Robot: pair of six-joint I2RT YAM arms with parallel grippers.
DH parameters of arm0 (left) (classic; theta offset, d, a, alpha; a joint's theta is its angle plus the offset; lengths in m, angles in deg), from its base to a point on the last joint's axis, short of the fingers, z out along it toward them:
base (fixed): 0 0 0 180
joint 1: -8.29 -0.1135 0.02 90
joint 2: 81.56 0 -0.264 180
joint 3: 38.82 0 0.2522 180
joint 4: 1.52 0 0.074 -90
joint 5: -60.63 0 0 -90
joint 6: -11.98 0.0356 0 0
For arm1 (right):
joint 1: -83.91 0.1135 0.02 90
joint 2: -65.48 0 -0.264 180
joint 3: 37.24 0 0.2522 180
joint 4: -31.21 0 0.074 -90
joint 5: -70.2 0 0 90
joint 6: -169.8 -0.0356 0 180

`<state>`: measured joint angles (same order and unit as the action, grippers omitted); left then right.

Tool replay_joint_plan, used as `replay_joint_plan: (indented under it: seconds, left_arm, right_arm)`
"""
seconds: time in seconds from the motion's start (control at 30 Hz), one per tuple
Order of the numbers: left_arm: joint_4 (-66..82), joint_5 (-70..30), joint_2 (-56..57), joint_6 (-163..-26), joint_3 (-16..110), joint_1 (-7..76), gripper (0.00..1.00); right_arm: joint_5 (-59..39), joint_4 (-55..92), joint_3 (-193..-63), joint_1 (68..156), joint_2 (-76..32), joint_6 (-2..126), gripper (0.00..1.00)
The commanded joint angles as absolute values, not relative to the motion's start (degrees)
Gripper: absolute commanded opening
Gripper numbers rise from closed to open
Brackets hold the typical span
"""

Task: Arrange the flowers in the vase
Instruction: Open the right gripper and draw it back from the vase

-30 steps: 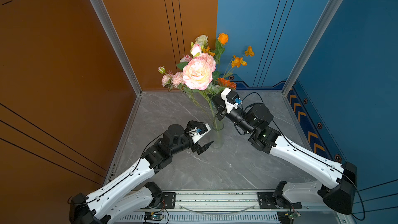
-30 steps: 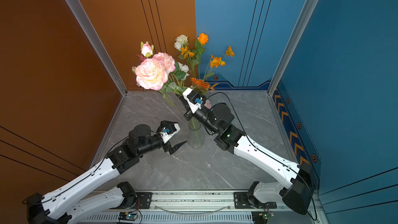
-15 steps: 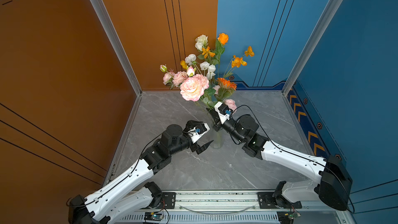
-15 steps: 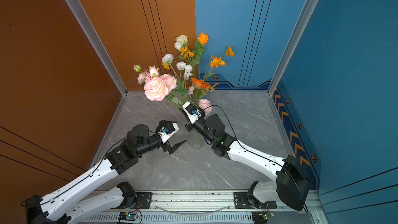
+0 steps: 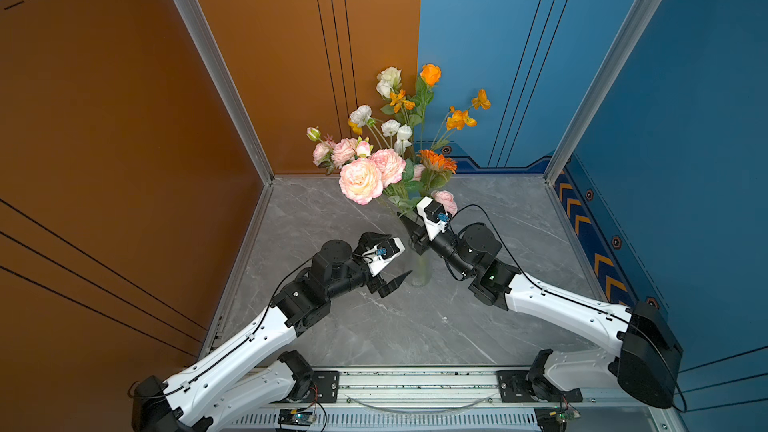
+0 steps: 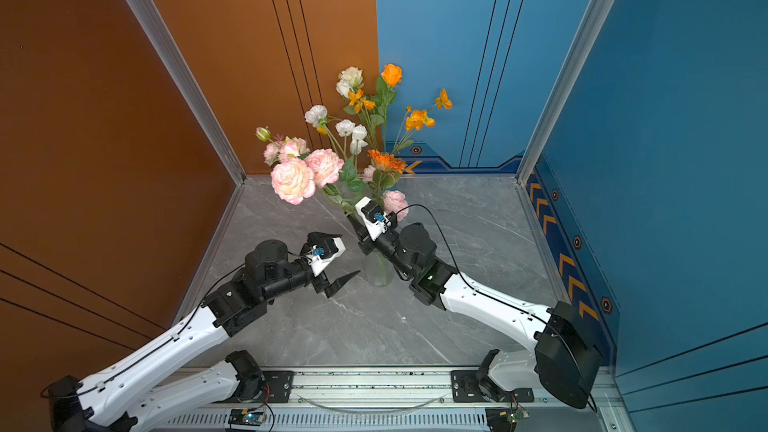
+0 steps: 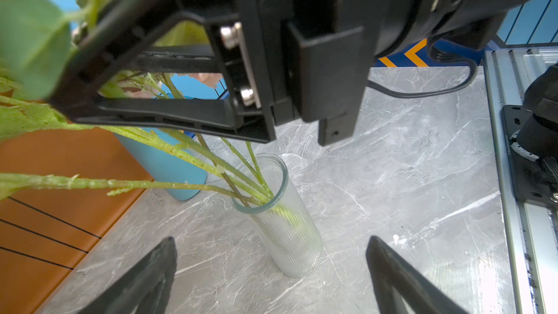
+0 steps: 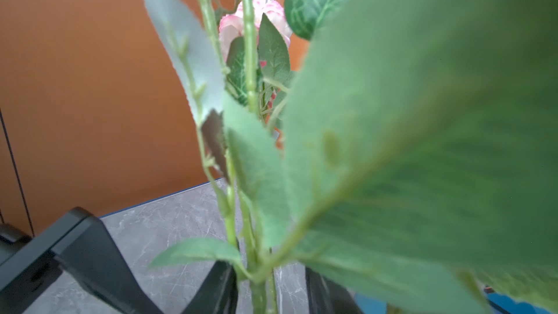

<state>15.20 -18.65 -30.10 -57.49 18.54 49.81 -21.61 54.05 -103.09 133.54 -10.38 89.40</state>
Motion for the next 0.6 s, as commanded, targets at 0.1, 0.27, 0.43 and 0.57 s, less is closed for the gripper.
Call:
replay_joint_plan:
  seconds: [0.1, 0.27, 0.43, 0.57]
  left_arm:
    - [15.68, -17.51, -30.83, -56.78, 18.01, 49.22, 0.98]
    - [15.8, -17.72, -30.76, -56.67, 18.02, 49.2, 0.98]
    - [15.66, -16.8, -32.08, -59.81, 18.17, 49.98, 0.98]
    - [15.39, -19.04, -36.04, -64.53, 15.54, 50.82, 0.98]
  right_arm:
    - [-23.13, 50.83, -101.46, 134.36, -5.96, 89.27, 0.47]
    - [-21.69, 45.95, -100.68, 134.48, -1.61, 89.18, 0.56]
    - [-19.4, 40.52, -99.7, 134.63, 4.17, 85.97, 0.71]
    - [-21.25, 34.2, -98.17, 134.71, 10.71, 83.35, 0.9]
